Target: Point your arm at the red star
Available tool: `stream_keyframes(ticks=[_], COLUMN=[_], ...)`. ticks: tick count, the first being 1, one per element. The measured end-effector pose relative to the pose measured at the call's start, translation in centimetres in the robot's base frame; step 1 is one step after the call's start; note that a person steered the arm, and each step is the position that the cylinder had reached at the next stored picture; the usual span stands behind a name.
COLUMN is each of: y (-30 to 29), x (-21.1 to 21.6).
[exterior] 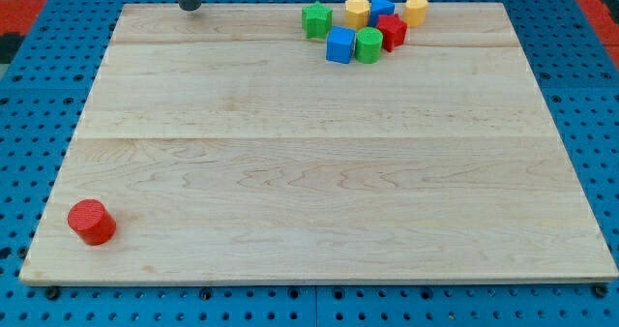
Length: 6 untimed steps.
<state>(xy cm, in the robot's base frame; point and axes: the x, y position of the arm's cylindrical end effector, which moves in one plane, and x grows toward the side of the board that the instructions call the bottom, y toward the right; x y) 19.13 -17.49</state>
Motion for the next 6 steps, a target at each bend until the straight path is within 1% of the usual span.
stream_keyframes(ticks=[1,2,3,4,5,6], y=[2.3,3.4,11.4,20.6,32.2,34.4], x=[0.1,9.0,19.9,20.5,17.5,10.0])
